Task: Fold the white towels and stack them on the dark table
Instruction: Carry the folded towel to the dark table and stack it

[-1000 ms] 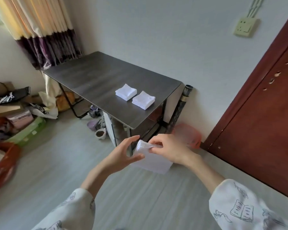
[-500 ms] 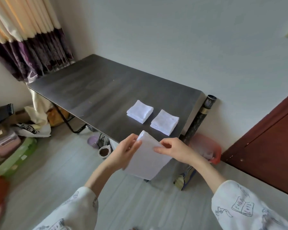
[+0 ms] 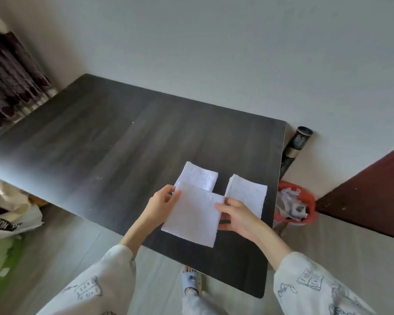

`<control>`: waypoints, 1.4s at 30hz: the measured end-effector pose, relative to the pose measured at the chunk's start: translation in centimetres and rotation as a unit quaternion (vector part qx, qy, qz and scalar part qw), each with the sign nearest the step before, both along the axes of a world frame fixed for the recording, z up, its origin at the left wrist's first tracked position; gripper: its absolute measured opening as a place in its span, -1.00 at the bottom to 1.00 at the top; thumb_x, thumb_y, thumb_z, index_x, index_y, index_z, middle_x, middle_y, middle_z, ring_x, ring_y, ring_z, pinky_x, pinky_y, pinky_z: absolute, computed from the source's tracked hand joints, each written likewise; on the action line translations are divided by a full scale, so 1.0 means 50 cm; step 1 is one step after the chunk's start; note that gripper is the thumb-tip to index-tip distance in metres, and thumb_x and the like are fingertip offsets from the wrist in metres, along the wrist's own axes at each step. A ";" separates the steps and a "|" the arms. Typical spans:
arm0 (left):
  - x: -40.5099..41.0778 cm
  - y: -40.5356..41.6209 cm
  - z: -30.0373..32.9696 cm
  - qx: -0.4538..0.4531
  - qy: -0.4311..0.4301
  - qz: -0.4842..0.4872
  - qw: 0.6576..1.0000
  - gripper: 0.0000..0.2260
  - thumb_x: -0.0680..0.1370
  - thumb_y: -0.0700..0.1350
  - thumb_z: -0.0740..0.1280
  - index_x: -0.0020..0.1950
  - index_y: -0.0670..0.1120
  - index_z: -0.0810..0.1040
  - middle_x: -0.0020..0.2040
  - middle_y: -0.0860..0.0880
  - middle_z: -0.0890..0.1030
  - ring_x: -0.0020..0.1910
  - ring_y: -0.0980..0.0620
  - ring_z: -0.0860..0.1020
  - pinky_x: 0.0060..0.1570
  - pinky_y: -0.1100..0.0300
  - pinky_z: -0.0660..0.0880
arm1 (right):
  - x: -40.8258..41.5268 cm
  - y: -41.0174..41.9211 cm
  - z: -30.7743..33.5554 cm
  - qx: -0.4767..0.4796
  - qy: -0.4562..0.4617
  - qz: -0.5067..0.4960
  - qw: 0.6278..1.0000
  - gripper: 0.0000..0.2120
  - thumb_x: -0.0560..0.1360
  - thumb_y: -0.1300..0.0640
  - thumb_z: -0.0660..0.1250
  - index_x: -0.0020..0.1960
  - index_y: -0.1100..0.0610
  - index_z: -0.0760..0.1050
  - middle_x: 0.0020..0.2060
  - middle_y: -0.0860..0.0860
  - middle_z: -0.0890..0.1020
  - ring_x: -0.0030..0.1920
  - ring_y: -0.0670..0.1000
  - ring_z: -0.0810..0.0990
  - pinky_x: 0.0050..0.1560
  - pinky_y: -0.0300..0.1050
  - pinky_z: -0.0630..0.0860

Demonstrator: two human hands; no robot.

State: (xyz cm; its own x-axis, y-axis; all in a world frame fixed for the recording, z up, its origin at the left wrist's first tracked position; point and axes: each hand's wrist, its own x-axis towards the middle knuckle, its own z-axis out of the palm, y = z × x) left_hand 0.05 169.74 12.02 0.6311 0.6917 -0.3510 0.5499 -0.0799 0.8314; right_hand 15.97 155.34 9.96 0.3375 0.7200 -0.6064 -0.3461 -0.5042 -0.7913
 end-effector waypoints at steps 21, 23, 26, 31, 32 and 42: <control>0.230 0.296 -0.197 -0.050 0.155 -0.118 0.980 -0.82 0.58 0.03 0.17 0.06 0.01 0.51 -0.13 -0.04 0.59 -0.09 -0.11 0.58 -0.12 -0.07 0.59 | 0.105 0.270 -0.166 -0.221 -0.225 -0.136 0.939 -0.83 0.59 0.09 0.14 0.06 0.17 0.41 -0.11 0.05 0.51 -0.12 -0.01 0.50 -0.18 -0.21 0.50; 0.231 0.296 -0.201 -0.046 0.153 -0.126 0.979 -0.82 0.58 0.04 0.17 0.04 0.01 0.51 -0.14 -0.07 0.60 -0.10 -0.13 0.58 -0.14 -0.09 0.59 | 0.106 0.272 -0.174 -0.232 -0.245 -0.135 0.932 -0.87 0.60 0.09 0.13 -0.01 0.14 0.38 -0.14 0.04 0.50 -0.19 -0.06 0.45 -0.31 -0.32 0.35; 0.231 0.295 -0.204 -0.028 0.156 -0.151 0.976 -0.78 0.58 0.05 0.16 0.08 -0.02 0.50 -0.13 -0.10 0.61 -0.10 -0.14 0.59 -0.15 -0.10 0.59 | 0.102 0.276 -0.182 -0.250 -0.264 -0.154 0.919 -0.87 0.60 0.08 0.13 -0.05 0.12 0.37 -0.18 0.03 0.49 -0.25 -0.09 0.43 -0.35 -0.35 0.32; 0.232 0.300 -0.199 -0.016 0.164 -0.184 0.969 -0.71 0.59 0.04 0.15 0.23 -0.07 0.45 -0.07 -0.04 0.55 -0.10 -0.06 0.57 -0.14 0.03 0.61 | 0.094 0.280 -0.177 -0.254 -0.285 -0.190 0.905 -0.87 0.59 0.08 0.16 -0.02 0.14 0.41 -0.14 0.05 0.53 -0.23 -0.08 0.45 -0.32 -0.34 0.34; 0.233 0.303 -0.197 -0.017 0.162 -0.187 0.969 -0.70 0.59 0.05 0.15 0.23 -0.07 0.44 -0.08 -0.03 0.55 -0.11 -0.07 0.57 -0.13 0.00 0.61 | 0.096 0.280 -0.171 -0.248 -0.283 -0.205 0.904 -0.86 0.59 0.09 0.18 0.04 0.15 0.43 -0.11 0.05 0.54 -0.19 -0.08 0.46 -0.28 -0.33 0.37; 0.211 0.243 -0.076 0.108 0.077 -0.253 0.958 -0.69 0.60 -0.09 0.14 0.34 -0.09 0.35 0.22 -0.10 0.47 -0.04 0.05 0.44 -0.01 0.21 0.38 | 0.030 0.167 -0.054 -0.209 -0.241 -0.309 0.896 -0.72 0.58 0.09 0.20 0.26 0.15 0.42 0.20 0.05 0.52 0.14 0.06 0.53 0.13 -0.18 0.48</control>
State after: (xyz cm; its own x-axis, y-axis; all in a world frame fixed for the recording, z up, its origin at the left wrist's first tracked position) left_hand 10.61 181.88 8.22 0.8575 0.3776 -0.3495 0.5096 -0.5294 0.6783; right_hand 17.46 163.69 7.28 0.8888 0.0495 -0.4557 -0.3296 -0.6219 -0.7104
